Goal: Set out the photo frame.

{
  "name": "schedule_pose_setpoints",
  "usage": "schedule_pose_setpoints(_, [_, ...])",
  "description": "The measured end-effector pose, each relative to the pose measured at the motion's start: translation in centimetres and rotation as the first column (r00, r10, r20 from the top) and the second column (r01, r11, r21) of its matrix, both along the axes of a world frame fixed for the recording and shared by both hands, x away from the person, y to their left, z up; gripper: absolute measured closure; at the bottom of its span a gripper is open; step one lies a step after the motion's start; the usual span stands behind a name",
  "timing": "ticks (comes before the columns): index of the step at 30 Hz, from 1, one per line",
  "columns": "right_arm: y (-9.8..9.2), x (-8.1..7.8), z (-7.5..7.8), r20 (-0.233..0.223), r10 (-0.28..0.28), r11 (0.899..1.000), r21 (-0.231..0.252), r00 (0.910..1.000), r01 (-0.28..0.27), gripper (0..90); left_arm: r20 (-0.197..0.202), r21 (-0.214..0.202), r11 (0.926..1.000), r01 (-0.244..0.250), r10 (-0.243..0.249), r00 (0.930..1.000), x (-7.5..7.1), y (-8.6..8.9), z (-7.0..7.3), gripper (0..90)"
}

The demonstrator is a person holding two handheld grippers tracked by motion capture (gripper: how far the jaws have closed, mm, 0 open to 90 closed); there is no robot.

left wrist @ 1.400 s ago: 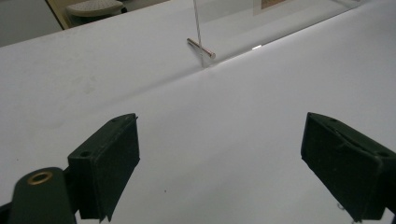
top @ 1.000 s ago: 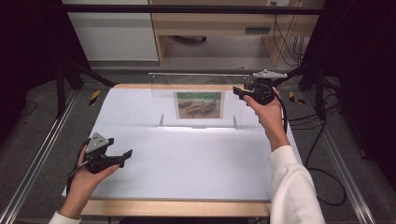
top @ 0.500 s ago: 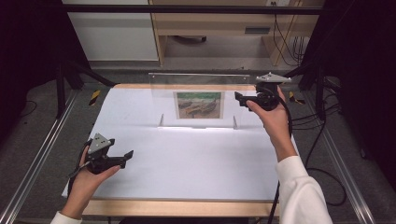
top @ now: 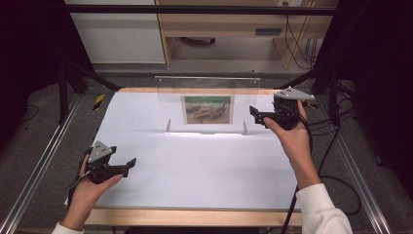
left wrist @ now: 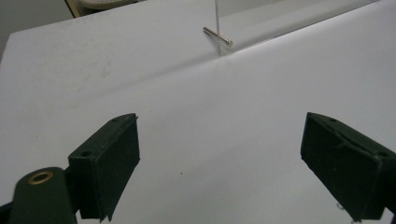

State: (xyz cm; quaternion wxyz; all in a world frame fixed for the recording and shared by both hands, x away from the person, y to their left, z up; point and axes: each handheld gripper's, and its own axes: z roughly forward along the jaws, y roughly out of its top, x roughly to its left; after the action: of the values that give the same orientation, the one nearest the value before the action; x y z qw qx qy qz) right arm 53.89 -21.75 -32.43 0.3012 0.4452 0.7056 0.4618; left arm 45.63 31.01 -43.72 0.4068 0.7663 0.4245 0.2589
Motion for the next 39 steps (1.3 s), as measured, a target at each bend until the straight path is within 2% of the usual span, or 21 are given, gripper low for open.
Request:
schedule_pose_setpoints(8, [-0.4,-2.6,-0.2,-0.011,0.001,1.0,-0.007,0.9999,-0.001,6.4,0.001,-0.009,0.9999,-0.009,0.009,1.0,-0.2,0.2,0.0,10.8])
schedule_pose_setpoints(15, [-0.7,-3.9,-0.7,-0.026,0.006,1.0,-0.015,0.9997,-0.006,5.2,-0.005,-0.01,0.9999,-0.009,0.009,0.9999,-0.3,0.3,-0.1,10.3])
schedule_pose_setpoints(26, [-1.7,-5.5,-2.2,-0.046,-0.001,1.0,-0.028,0.999,0.0,4.9,-0.018,-0.004,1.0,-0.007,0.007,0.9998,-0.4,0.2,-0.3,9.8])
schedule_pose_setpoints(39, [-3.1,-7.4,-5.9,-0.111,-0.028,0.999,-0.045,0.9934,0.023,5.0,-0.02,-0.005,0.9999,-0.01,0.009,0.9998,-0.5,0.4,-0.4,9.7])
